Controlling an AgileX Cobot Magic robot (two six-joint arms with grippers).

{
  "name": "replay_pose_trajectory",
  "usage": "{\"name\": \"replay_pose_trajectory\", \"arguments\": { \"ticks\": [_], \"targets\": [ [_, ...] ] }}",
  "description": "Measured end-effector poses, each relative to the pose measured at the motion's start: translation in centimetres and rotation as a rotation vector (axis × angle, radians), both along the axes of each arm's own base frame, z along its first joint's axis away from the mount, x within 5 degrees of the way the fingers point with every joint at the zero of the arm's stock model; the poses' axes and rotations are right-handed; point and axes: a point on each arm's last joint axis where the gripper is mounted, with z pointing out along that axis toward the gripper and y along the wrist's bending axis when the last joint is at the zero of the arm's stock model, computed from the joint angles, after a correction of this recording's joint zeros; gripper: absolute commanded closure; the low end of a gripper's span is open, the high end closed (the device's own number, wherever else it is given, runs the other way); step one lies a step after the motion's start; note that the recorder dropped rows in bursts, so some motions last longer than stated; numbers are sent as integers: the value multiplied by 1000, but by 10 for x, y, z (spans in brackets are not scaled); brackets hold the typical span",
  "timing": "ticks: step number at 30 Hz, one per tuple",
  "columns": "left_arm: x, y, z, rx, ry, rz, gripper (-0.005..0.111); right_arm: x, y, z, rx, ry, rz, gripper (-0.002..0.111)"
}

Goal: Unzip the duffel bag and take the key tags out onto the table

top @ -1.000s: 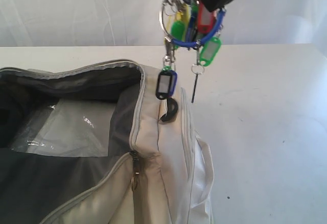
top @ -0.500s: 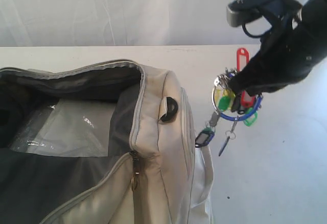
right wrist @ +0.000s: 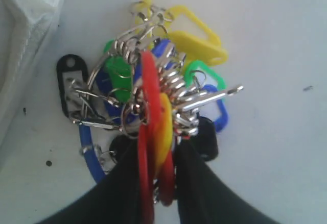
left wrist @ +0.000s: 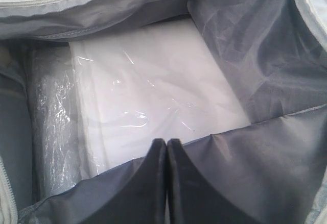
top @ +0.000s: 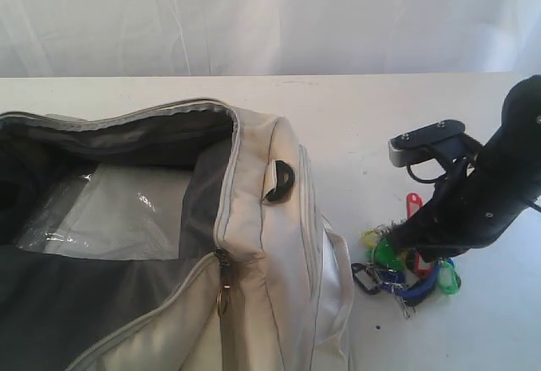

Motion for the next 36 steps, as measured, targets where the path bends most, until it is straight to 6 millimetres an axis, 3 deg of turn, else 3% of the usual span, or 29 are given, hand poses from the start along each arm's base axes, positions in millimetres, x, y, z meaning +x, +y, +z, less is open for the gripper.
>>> {"name": "replay_pose_trajectory", "arguments": {
  "ticks": [12,15,19,21,28,33,34,36],
  "targets": [
    [0,0,-1,-4,2,0,107,6,5,-39,34,138,-10,105],
    [0,0,-1,-4,2,0,107,5,5,-41,33,158,-8,86],
    [0,0,-1,-4,2,0,107,2,5,-40,33,202,-3,46],
    [0,0,-1,-4,2,0,107,2,5,-35,35,208,1,36],
    [0,0,-1,-4,2,0,107,7,7,21,65,59,-2,39],
    [0,0,-1,-4,2,0,107,-1,6,86,100,-160,-11,40],
    [0,0,-1,-4,2,0,107,-8,5,108,112,-238,-14,41],
    [0,0,-1,-4,2,0,107,-22,3,131,126,-324,-16,60]
  ]
}}
